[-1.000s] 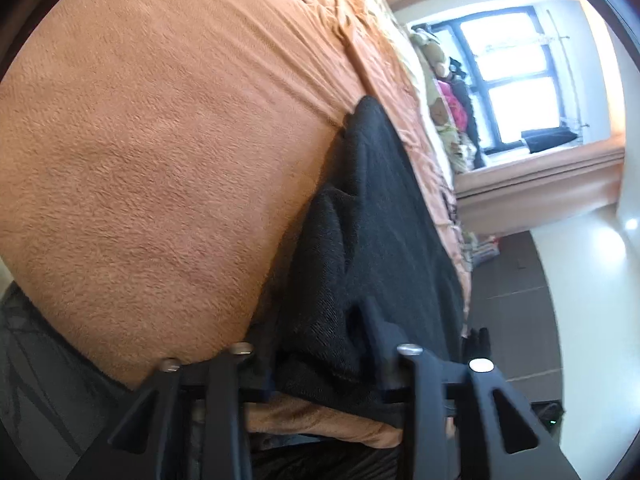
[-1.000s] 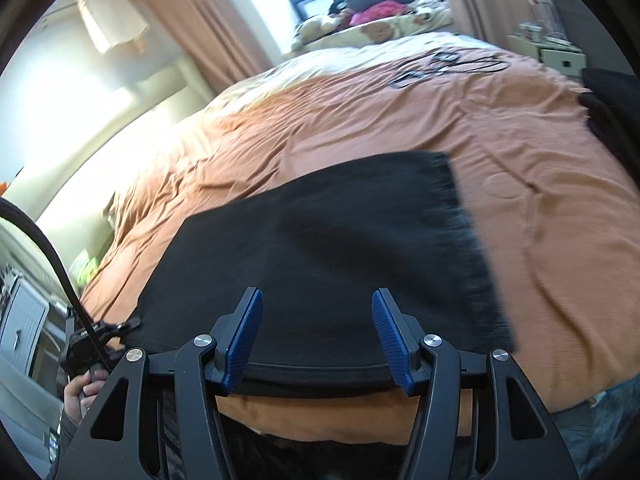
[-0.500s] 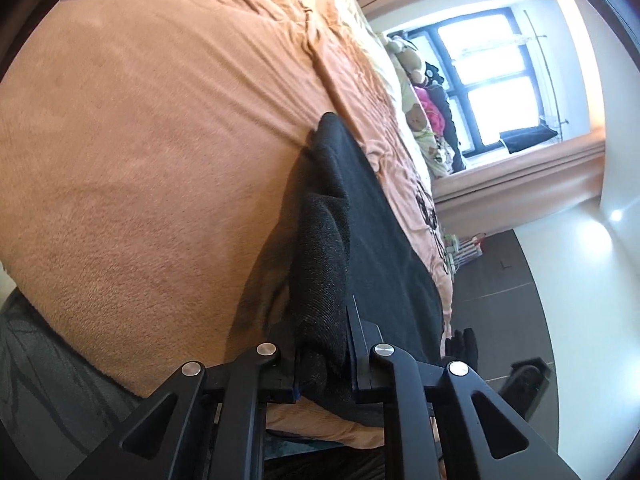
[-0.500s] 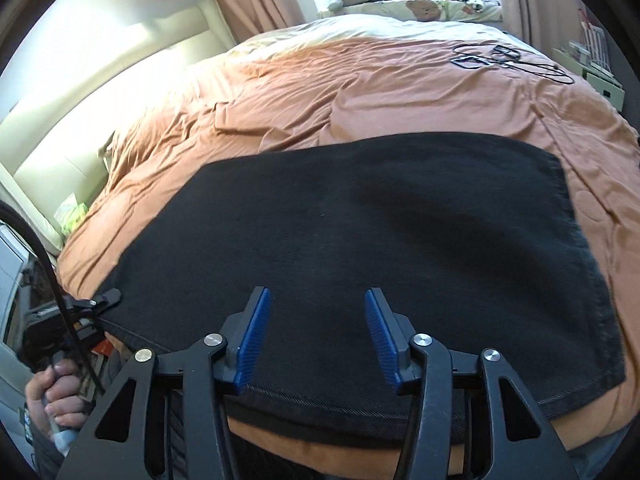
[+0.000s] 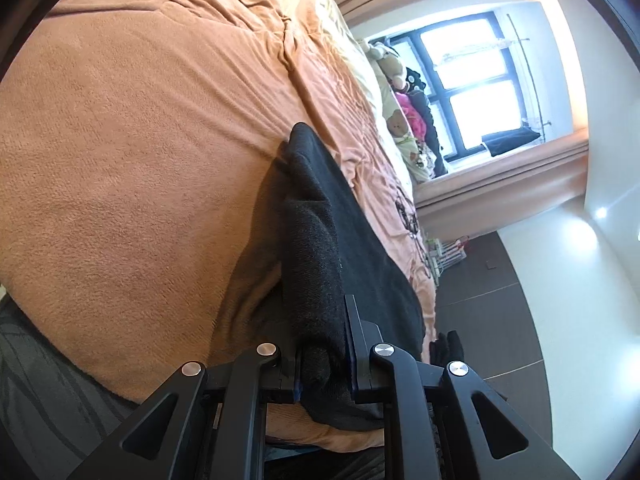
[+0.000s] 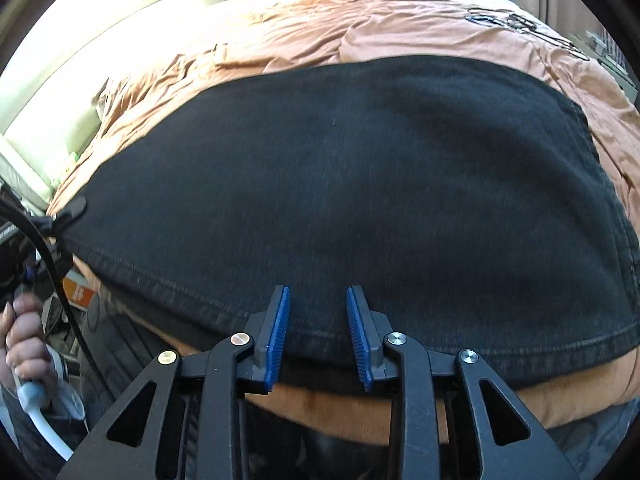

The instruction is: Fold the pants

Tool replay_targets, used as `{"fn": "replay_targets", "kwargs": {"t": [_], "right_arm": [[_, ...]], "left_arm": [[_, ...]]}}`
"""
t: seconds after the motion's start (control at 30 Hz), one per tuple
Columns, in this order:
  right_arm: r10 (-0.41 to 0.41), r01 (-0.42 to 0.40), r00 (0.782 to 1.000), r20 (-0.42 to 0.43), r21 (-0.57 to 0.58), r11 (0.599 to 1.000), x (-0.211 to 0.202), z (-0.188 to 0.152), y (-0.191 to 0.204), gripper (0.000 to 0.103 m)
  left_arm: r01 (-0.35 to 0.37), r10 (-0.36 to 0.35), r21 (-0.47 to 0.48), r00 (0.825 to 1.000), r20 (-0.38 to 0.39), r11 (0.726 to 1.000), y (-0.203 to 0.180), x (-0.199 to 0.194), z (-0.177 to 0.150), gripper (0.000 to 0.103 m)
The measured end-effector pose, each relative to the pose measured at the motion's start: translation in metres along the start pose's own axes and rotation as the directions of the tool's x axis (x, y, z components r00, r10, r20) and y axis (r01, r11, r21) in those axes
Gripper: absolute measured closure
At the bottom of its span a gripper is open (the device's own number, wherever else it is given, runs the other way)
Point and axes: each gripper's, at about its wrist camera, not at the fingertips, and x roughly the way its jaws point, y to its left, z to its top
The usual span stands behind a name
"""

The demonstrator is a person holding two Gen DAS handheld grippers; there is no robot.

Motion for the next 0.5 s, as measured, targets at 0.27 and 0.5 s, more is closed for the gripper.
{"fn": "replay_targets", "kwargs": {"t": [0.27,0.5], "right_arm": [[0.053,-0.053,0.998,0.017,-0.019,0.998,-0.003,0.028,0.010,0.088],[0.048,-0.048,0.999,-0.003,0.026,0.999,0.023,0.043,0.002,0.092]], "left_arm": [[-0.004,0.004,-0.026,1.000,0.006,1.000,0.007,0.000,-0.001,0.086],[-0.010,0.010,-0.061,1.000,0.001,0.998,0.018,-0.001,-0.003,0.086]]}}
